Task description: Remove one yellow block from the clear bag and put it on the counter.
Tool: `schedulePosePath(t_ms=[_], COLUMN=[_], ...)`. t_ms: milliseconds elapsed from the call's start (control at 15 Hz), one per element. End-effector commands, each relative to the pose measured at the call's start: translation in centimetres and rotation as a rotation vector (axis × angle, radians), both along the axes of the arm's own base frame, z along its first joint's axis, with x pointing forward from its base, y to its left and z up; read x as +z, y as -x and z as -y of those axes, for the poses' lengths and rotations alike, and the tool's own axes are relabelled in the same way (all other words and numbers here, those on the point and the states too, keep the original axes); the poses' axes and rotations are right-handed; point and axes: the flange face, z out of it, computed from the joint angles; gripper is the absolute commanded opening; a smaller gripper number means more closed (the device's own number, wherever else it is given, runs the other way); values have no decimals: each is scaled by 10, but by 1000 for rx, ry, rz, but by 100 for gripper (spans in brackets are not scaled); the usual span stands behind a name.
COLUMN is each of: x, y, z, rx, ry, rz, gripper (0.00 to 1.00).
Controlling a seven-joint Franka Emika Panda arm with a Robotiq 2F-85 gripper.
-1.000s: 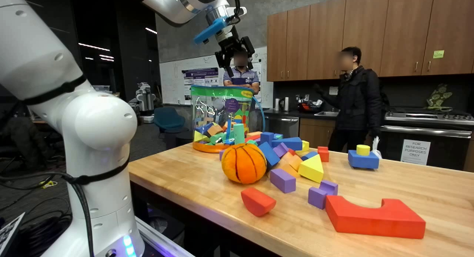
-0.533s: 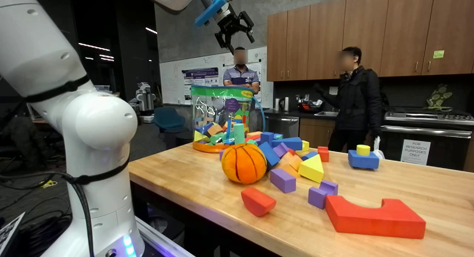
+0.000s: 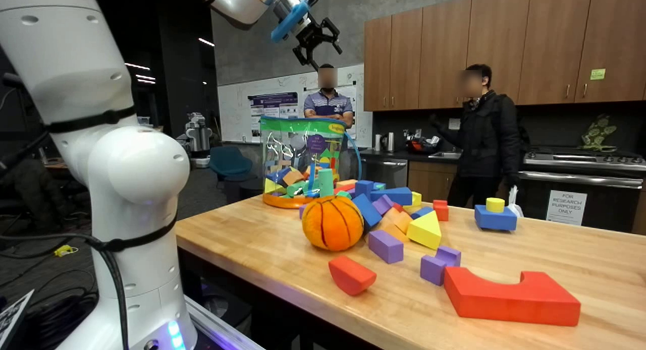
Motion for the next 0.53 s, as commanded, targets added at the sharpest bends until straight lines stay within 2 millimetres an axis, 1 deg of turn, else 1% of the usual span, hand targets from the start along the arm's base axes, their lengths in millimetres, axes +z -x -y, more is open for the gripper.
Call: schedulePosePath(t_ms=[0,267,467], x=[-10,-36,-55], y=[-31,-47,-52], z=[-24,-57,-77], rx=[28,85,117], ry=[-2,-2,5], rz=[-24,-78,-121], gripper=[100,100,100])
